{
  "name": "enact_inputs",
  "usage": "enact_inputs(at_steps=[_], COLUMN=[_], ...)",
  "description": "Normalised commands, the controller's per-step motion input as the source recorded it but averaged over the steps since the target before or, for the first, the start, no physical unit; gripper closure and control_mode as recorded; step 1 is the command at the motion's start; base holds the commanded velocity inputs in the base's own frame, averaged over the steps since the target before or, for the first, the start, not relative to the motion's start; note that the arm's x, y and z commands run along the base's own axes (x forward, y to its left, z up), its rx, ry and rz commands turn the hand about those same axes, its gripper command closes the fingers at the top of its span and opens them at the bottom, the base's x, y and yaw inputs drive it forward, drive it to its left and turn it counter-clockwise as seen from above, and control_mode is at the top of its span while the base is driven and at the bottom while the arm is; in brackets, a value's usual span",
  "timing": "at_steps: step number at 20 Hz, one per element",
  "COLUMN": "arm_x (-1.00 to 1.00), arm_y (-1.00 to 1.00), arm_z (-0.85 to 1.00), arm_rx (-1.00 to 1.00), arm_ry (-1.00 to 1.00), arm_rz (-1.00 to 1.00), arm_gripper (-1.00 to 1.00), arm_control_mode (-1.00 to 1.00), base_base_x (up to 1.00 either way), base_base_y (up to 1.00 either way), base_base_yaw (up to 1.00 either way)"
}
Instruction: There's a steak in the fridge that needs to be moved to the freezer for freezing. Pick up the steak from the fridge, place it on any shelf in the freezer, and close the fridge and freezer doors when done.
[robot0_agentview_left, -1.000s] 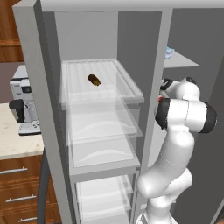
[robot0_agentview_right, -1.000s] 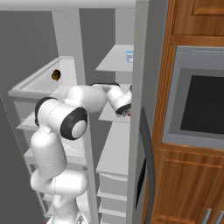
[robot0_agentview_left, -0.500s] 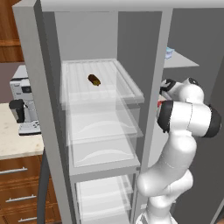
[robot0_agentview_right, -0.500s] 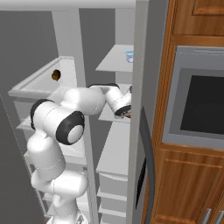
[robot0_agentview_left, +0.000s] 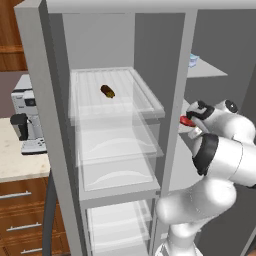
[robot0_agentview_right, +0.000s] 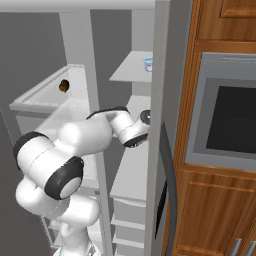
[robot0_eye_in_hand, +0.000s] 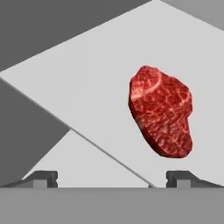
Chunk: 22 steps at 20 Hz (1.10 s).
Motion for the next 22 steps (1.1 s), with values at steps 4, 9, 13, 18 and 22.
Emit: enact_inputs(at_steps=[4, 9, 13, 18, 22], arm_x=[-0.76, -0.65, -0.69, -0.91, -0.96], arm_y=[0.4, 0.51, 0.4, 0.07, 0.3], arm_z=[0.34, 0.68, 0.76, 0.71, 0.42], arm_rx=[-0.02, -0.02, -0.03, 0.0, 0.0], arm_ry=[-0.11, -0.01, 0.04, 0.07, 0.01], arm_rz=[0.0, 0.0, 0.0, -0.02, -0.07], arm_gripper=[-1.0, -1.0, -1.0, -1.0, -1.0], arm_control_mode=[-1.0, -1.0, -1.0, -1.0, -1.0], base_base_x=[0.0, 0.0, 0.0, 0.0, 0.0], base_base_y=[0.0, 0.0, 0.0, 0.0, 0.0], base_base_yaw=[0.0, 0.0, 0.0, 0.0, 0.0])
